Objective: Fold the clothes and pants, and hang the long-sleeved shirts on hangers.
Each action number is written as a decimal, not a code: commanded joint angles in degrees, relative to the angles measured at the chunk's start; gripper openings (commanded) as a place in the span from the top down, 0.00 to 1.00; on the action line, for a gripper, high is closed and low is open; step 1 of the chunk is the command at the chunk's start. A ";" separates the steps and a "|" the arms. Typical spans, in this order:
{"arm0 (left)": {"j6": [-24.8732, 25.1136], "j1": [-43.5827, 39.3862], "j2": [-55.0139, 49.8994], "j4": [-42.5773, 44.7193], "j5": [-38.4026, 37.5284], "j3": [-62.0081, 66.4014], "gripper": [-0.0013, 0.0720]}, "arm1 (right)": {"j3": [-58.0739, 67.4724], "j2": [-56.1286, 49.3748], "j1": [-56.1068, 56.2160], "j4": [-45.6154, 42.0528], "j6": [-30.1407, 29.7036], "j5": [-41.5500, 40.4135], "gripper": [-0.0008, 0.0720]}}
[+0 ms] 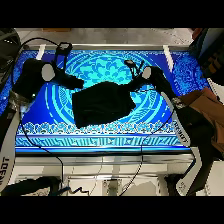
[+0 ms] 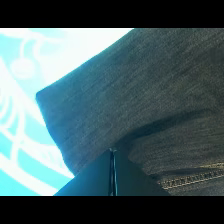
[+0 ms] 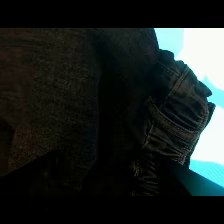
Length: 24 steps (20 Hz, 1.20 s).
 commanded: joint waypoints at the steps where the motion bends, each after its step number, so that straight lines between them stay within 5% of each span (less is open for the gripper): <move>1: -0.22 -0.04 0.13 -0.09 -0.46 0.00 0.95 | 0.02 -0.07 0.98 -3.76 2.93 -0.72 0.05; 10: -0.20 -0.04 0.15 -0.74 -0.52 0.00 0.95 | 4.04 -8.39 -2.69 -3.02 11.74 3.39 0.07; 15: 0.44 -0.04 0.15 -0.70 -0.48 0.00 0.95 | 5.05 -11.91 -12.68 16.65 12.68 6.14 0.07; 20: 0.48 -0.02 0.13 -0.68 -0.48 0.00 0.95 | 5.03 -16.46 -16.61 35.08 5.88 11.17 0.07; 24: 0.48 -0.04 0.15 -0.70 -0.50 0.00 0.95 | 5.03 -19.87 -13.60 40.50 5.57 10.91 0.00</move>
